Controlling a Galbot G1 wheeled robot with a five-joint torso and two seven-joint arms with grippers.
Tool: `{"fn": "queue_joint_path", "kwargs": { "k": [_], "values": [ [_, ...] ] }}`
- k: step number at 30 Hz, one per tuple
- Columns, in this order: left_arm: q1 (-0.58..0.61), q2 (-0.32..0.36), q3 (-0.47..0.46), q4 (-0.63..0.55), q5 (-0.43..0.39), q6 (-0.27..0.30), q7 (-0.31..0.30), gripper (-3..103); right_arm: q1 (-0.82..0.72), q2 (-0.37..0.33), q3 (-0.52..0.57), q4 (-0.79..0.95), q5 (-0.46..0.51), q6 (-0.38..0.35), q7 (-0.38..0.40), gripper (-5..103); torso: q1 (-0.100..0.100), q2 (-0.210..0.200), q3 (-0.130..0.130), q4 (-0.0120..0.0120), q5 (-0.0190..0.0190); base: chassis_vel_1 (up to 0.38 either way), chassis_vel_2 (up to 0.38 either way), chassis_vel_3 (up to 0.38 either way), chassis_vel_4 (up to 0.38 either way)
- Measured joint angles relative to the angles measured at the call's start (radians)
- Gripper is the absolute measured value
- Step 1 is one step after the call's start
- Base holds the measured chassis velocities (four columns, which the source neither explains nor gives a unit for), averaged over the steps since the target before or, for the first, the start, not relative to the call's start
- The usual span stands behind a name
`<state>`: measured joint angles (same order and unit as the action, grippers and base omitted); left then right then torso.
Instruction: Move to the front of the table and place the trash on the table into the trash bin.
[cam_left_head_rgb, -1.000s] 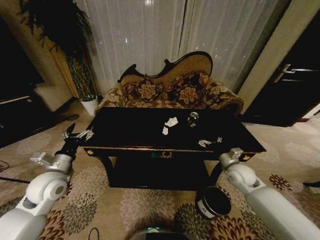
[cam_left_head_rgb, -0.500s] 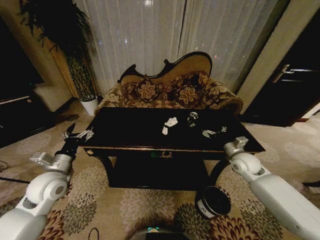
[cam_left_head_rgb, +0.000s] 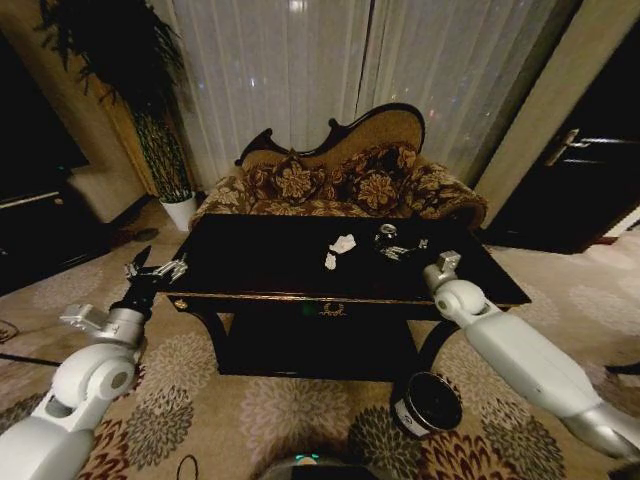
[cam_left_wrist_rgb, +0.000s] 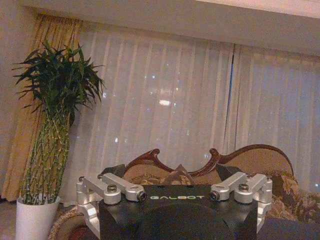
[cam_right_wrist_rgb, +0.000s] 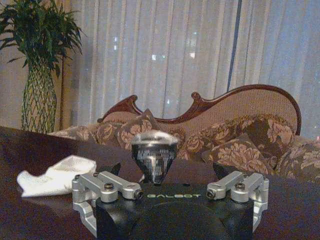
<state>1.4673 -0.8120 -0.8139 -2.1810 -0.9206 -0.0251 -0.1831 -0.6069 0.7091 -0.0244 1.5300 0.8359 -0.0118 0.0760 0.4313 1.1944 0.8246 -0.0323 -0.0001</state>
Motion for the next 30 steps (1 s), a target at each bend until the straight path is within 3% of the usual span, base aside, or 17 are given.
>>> {"fn": "queue_joint_path", "kwargs": {
  "k": [11,14,18,20,22,26,29,30],
  "values": [
    [0.000,0.000,0.000,0.000,0.000,0.000,0.000,100,0.049,0.047,-0.055,-0.055,-0.011,0.021,0.003,101,0.000,0.000,0.000,0.0001,0.0000,0.000,0.000,0.000,0.000],
    [0.000,0.000,0.000,0.000,0.000,0.000,0.000,100,0.057,0.053,-0.058,-0.063,-0.010,0.027,0.009,92,0.000,0.000,0.000,0.0000,0.0000,0.000,0.000,0.000,0.000],
    [0.000,0.000,0.000,0.000,0.000,0.000,0.000,100,0.045,0.050,-0.046,-0.050,-0.002,0.027,0.012,71,0.000,0.000,0.000,-0.0001,0.0000,0.000,0.000,0.000,0.000],
    [0.000,0.000,0.000,0.000,0.000,0.000,0.000,100,0.042,0.049,-0.043,-0.047,-0.002,0.027,0.012,71,0.000,0.000,0.000,0.0000,0.0000,0.000,0.000,0.000,0.000],
    [0.000,0.000,0.000,0.000,0.000,0.000,0.000,100,0.028,0.049,-0.026,-0.033,-0.001,0.026,0.015,60,0.000,0.000,0.000,0.0000,0.0001,0.000,0.000,0.000,0.000],
    [0.000,0.000,0.000,0.000,0.000,0.000,0.000,100,0.013,0.047,-0.009,-0.015,0.001,0.022,0.019,49,0.000,0.000,0.000,-0.0001,0.0001,0.000,0.000,0.000,0.000],
    [0.000,0.000,0.000,0.000,0.000,0.000,0.000,100,0.000,0.035,0.009,0.003,0.006,0.019,0.020,33,0.000,0.000,0.000,0.0000,0.0000,0.000,0.000,0.000,0.000],
    [0.000,0.000,0.000,0.000,0.000,0.000,0.000,100,0.000,0.035,0.009,0.003,0.006,0.019,0.020,33,0.000,0.000,0.000,0.0000,0.0000,0.000,0.000,0.000,0.000]
  ]
}}
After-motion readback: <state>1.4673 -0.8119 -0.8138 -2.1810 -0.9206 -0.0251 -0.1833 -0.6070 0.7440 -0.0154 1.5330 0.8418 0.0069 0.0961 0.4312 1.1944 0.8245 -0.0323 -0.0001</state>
